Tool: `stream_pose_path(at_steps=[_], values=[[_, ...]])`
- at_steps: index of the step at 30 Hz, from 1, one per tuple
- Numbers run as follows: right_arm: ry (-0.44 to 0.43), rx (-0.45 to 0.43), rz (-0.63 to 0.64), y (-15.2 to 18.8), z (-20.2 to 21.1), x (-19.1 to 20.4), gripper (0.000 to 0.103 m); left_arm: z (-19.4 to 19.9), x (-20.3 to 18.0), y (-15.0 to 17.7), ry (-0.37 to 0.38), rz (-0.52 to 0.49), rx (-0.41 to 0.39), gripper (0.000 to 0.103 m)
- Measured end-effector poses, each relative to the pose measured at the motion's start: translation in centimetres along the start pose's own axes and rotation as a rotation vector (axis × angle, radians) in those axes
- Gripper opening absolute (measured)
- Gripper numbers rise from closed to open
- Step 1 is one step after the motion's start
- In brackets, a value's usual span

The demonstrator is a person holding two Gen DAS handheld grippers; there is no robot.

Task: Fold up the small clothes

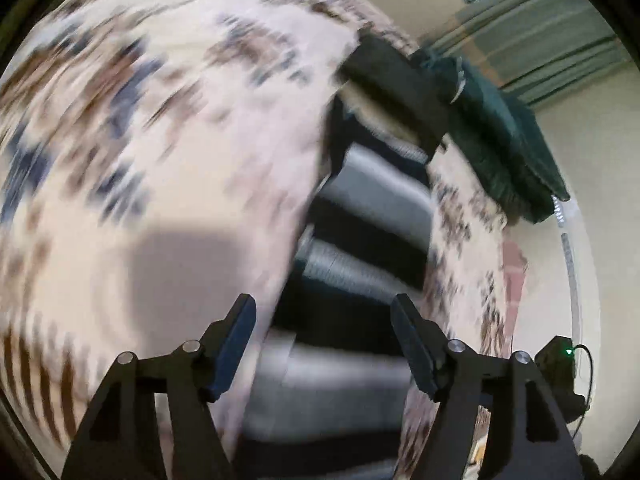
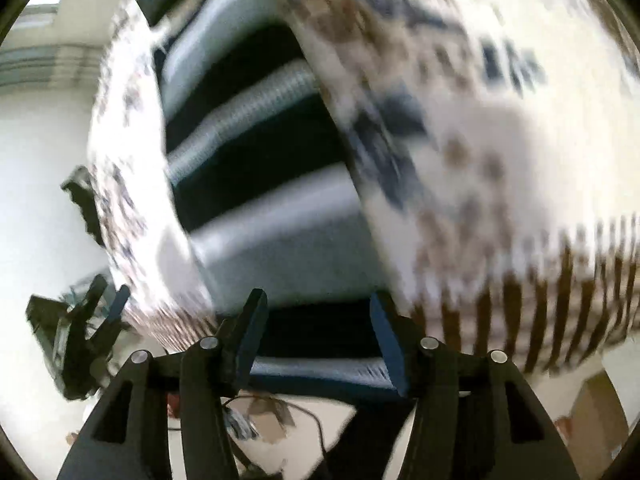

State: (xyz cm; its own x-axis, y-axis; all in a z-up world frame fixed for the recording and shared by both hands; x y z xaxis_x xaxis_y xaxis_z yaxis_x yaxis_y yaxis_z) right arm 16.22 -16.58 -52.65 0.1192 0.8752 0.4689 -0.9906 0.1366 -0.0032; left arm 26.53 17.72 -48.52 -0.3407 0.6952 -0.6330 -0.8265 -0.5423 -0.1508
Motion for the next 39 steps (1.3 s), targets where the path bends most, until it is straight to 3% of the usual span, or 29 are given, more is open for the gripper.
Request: stream_pose_path(at_steps=[4,11,14,18,19,20,21,24,27,29,30,32,33,34,36,39], values=[[-0.007,-0.079,0.056,-8.5,1.6,1.2,0.057,-4.0,-4.1,-5.5,-0.006,-0.040,-0.009,0.068],[-0.006,-0.138,0.076,-25.4,-0.6,1.7,0.057,-11.4,-7.8,-13.5,-0.064,-0.054,0.000,0.068],[-0.056,-0.143,0.064,-32.8,-3.5,1.4,0.057,-14.2,-7.7,-15.6,-0.085,-0.046,0.004,0.068],[-0.233,-0.024,-0.004,-40.4,-11.4,0.3,0.057,-18.2,-6.8,-17.8,-0.108,-0.040,0.027,0.068],[-0.181,-0.014,-0.007,-41.7,-12.6,-0.5,0.054,-18.9,-6.7,-18.1,-0.113,-0.038,0.035,0.068],[-0.072,-0.026,0.005,-42.6,-12.8,-1.4,0.043,-19.6,-6.4,-18.4,-0.112,-0.034,0.047,0.068],[0.010,-0.061,0.013,-43.5,-12.4,-2.2,0.041,-20.4,-6.1,-18.8,-0.109,-0.032,0.061,0.068],[0.106,-0.132,-0.019,-44.3,-10.0,-3.5,0.041,-22.2,-5.5,-19.7,-0.105,-0.038,0.095,0.068],[0.041,-0.164,-0.060,-43.6,-8.2,-3.4,0.044,-23.9,-5.5,-20.3,-0.088,-0.055,0.140,0.068],[-0.037,-0.129,-0.050,-43.2,-8.8,-2.6,0.057,-24.6,-5.6,-20.5,-0.066,-0.065,0.153,0.067],[-0.052,-0.102,-0.039,-43.0,-9.5,-2.2,0.057,-24.7,-5.9,-20.7,-0.064,-0.078,0.134,0.054],[-0.031,-0.033,-0.003,-42.6,-11.5,-1.4,0.057,-24.8,-6.8,-21.0,-0.019,-0.107,0.140,0.007],[-0.017,-0.022,0.026,-42.5,-12.2,-0.9,0.052,-24.8,-7.3,-21.0,-0.007,-0.113,0.151,0.007],[0.010,-0.045,0.047,-42.4,-12.2,-0.6,0.009,-24.5,-7.8,-21.1,0.024,-0.117,0.149,0.007],[0.066,-0.099,0.055,-42.5,-11.6,-0.2,0.004,-23.6,-9.2,-21.1,0.048,-0.163,0.126,0.007],[0.095,-0.164,-0.002,-42.7,-10.3,-0.5,0.003,-24.7,-9.3,-21.4,0.013,-0.190,0.139,0.007]])
Point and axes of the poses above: each gripper's, at about its wrist camera, not at the fingertips, and z roughly against the way its jaws point, x to its left, y to its underside, the point moved 4 cm from there along -z, roughly the way its jaws point, and after that the axes turned 14 degrees about z, right-handed, at the moved point
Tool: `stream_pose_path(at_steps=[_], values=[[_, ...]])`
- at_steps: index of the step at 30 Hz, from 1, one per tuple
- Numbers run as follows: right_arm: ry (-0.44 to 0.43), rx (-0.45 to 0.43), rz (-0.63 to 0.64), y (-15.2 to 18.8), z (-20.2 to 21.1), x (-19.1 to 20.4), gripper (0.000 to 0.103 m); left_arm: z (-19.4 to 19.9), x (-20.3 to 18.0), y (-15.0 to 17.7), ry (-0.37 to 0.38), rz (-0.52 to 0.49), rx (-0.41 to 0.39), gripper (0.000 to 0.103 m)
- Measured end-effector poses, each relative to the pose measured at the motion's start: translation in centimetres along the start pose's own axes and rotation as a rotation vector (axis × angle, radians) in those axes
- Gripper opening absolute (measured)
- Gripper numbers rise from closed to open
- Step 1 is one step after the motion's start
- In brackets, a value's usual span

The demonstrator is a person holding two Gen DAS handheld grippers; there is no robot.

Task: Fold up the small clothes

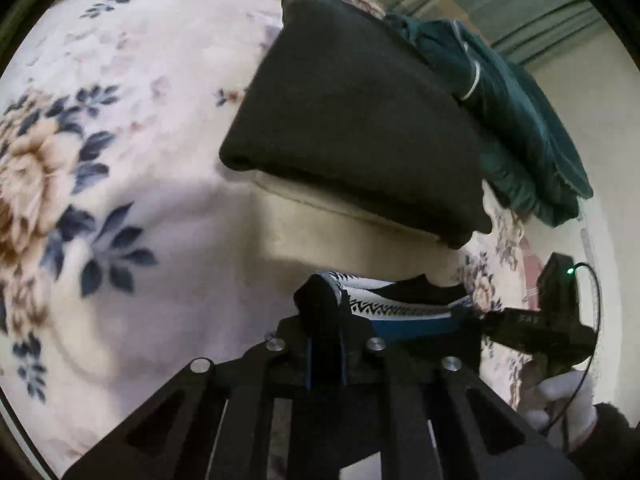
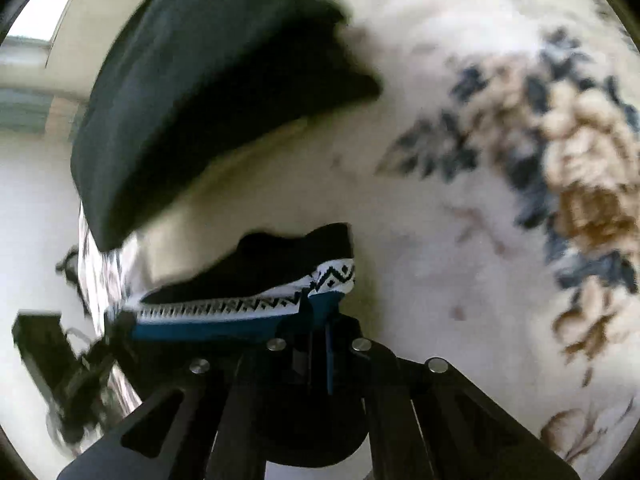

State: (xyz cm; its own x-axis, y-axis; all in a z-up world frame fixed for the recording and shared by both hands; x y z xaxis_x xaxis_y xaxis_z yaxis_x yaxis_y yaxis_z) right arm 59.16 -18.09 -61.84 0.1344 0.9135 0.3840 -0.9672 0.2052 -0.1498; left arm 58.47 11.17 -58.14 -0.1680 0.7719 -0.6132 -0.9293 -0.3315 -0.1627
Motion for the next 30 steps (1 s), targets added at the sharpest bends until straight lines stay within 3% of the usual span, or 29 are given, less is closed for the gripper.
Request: stream_pose_path(at_steps=[5,8,9,10,11,12,13,14,19,22,30], values=[[0.076,0.051,0.007,-0.6,-1.9,0.1,0.004,-3.1,2.2,-0.7,-0.014,0.068,0.108,0.012],[0.038,0.084,0.000,-0.2,-1.4,0.3,0.009,-0.2,1.7,-0.1,0.007,0.064,0.095,0.029],[0.012,0.088,-0.004,0.4,-0.6,0.3,0.011,0.9,1.5,0.3,0.023,0.055,0.085,0.045],[-0.002,0.091,0.004,0.9,0.2,0.4,0.015,2.5,1.4,0.9,0.038,0.053,0.075,0.054],[-0.006,0.094,0.019,2.1,1.3,0.3,0.029,3.4,1.5,1.5,0.040,0.057,0.073,0.064],[-0.020,0.090,0.038,3.2,2.5,0.5,0.036,5.2,1.7,2.6,0.045,0.066,0.068,0.065],[-0.028,0.095,0.046,4.6,3.5,0.5,0.048,6.5,1.6,3.5,0.055,0.071,0.064,0.065],[-0.030,0.103,0.043,5.8,4.3,0.3,0.050,8.0,1.8,4.6,0.062,0.071,0.061,0.065],[-0.139,0.169,-0.026,14.6,7.9,-0.2,0.050,15.1,3.8,11.7,0.035,0.079,0.053,0.065],[-0.159,0.205,-0.055,21.0,8.4,0.8,0.050,17.9,5.8,17.7,0.005,0.132,0.085,0.065],[-0.192,0.361,-0.124,39.2,9.5,-0.9,0.059,19.0,10.7,33.7,-0.104,0.252,0.243,0.065]])
Point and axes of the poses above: each gripper's, at about its wrist camera, not at the fingertips, and z roughly against the way its jaws point, x to its left, y to its underside, the point moved 4 cm from there along -z, roughly the way its jaws point, and after that the axes turned 14 degrees about z, right-handed, at the moved point
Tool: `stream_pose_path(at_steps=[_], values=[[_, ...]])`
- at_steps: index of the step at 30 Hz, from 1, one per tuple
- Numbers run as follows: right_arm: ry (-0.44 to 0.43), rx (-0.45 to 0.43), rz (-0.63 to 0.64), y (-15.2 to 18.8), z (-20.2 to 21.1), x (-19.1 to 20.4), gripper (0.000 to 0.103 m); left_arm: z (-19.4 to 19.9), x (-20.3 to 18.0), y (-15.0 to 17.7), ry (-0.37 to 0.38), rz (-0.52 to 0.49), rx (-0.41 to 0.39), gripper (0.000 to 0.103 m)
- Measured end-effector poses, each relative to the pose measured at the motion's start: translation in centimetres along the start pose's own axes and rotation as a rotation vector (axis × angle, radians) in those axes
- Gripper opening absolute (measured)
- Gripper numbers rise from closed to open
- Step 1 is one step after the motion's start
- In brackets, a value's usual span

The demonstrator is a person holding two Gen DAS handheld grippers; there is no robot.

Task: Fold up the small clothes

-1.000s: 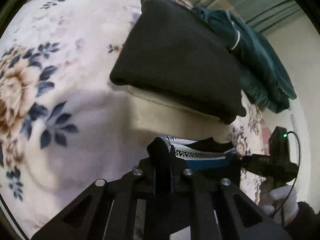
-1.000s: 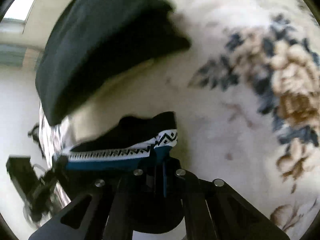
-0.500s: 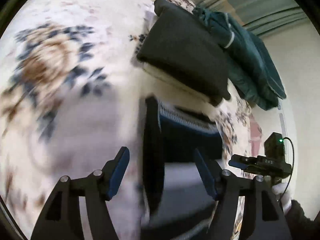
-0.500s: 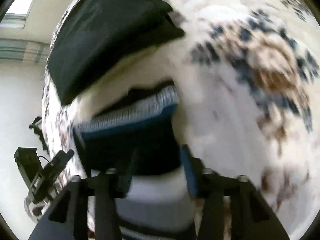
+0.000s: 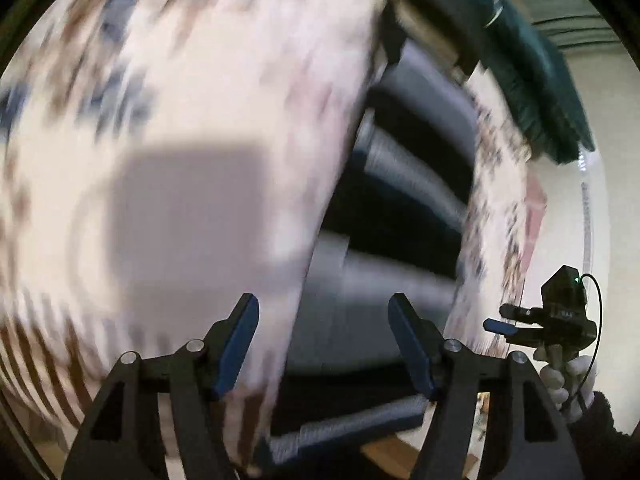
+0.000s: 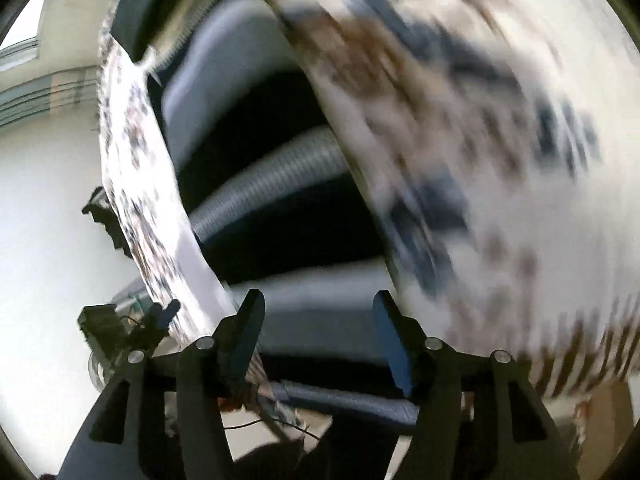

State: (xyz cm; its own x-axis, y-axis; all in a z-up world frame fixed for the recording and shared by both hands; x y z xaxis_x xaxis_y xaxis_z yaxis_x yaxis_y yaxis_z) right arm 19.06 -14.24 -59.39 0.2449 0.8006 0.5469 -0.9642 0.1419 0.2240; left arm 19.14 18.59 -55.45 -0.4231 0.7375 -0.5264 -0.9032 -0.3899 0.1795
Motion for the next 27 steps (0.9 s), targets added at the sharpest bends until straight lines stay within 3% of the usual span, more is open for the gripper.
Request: stream_pose_path(at_steps=[4,6,9,13,15,16,18,20,27], values=[[0.042,0.085,-0.016,6.6,-5.0,-3.5,0.059,-3.2,2.9,5.4,-0.047,-0.002,0.077,0.065],[0.017,0.107,-0.044,9.0,-7.5,-5.0,0.059,-5.2,3.8,7.5,-0.055,-0.014,0.120,0.065],[-0.062,0.131,-0.064,11.7,-10.8,-6.5,0.059,-7.3,3.9,9.7,-0.010,-0.010,0.179,0.066],[-0.166,0.102,-0.093,12.4,-13.0,-6.8,0.059,-9.1,2.7,10.8,0.041,-0.008,0.213,0.068],[-0.183,0.071,-0.109,12.2,-13.1,-6.6,0.060,-8.9,2.3,10.5,0.073,0.027,0.188,0.067],[-0.185,0.050,-0.108,12.0,-13.8,-5.8,0.057,-8.7,2.3,10.6,0.079,0.037,0.176,0.062],[-0.177,0.044,-0.077,12.0,-13.9,-4.4,0.014,-7.8,2.5,10.7,0.057,0.041,0.149,0.011],[-0.180,0.032,-0.054,12.4,-13.5,-3.3,0.009,-6.7,2.3,10.9,0.102,0.048,0.135,0.009],[-0.316,-0.041,-0.035,12.3,-9.8,1.9,0.008,0.2,-2.2,9.7,0.197,0.036,0.028,0.009]])
Point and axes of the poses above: each gripper's, at about its wrist camera, not at the fingertips, and z roughly against the way its jaws point, x to its left, y to its underside, the point moved 4 cm from there along -z, roughly the way its jaws point, and after that the axes turned 14 degrees about z, right-handed, at the moved point
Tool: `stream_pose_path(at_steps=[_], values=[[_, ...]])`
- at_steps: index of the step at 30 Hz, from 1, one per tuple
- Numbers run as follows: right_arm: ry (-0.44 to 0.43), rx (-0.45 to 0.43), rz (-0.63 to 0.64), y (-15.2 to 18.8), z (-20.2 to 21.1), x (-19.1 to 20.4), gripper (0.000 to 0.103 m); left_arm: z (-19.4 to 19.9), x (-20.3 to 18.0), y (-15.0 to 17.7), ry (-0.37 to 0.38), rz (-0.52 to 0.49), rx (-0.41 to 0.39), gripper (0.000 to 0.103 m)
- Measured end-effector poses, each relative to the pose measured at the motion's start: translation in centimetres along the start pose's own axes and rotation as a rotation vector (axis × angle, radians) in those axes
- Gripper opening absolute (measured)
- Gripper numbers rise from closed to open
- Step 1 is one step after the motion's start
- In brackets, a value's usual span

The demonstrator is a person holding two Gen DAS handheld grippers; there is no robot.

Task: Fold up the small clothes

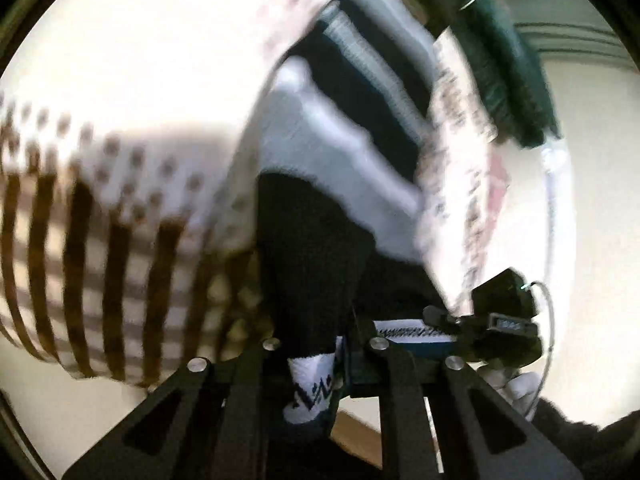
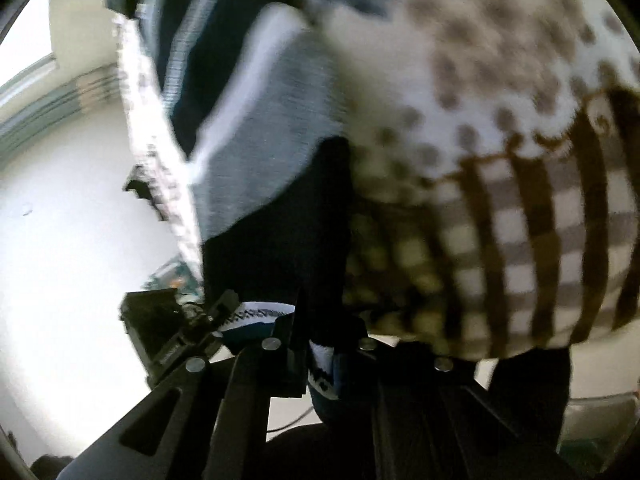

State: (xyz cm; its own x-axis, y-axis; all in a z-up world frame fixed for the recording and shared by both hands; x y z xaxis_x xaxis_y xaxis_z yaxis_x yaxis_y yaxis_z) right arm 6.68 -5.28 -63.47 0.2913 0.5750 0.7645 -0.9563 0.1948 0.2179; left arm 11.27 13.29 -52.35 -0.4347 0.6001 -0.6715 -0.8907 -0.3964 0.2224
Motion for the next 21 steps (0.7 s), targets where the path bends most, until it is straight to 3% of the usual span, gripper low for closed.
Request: stream_pose_path(at_steps=[5,11,17,21], values=[[-0.064,-0.112,0.054,-4.5,3.3,5.8,0.008,3.3,-6.4,-4.9,0.090,-0.092,-0.111,0.009],[-0.054,-0.251,0.139,-14.8,7.2,11.6,0.008,2.4,-14.2,-14.1,0.138,-0.209,-0.208,0.009],[-0.028,-0.332,0.178,-26.8,11.7,14.0,0.008,-0.2,-18.8,-22.6,0.153,-0.246,-0.243,0.009],[0.000,-0.356,0.174,-33.6,12.1,15.0,0.008,-2.6,-20.5,-29.1,0.154,-0.222,-0.225,0.012]])
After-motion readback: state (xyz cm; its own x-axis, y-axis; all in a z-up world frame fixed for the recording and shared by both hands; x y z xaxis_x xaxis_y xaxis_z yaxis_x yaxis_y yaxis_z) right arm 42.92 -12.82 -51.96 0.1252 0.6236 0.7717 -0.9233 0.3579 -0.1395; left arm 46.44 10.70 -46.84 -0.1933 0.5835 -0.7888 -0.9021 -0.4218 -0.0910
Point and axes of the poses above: each gripper's, at about its wrist camera, not at the fingertips, and z roughly against the way its jaws point, x to its left, y to its underside, the point moved 4 cm from there along -z, roughly the way its jaws point, and after that the axes turned 14 degrees about z, right-handed, at the moved point
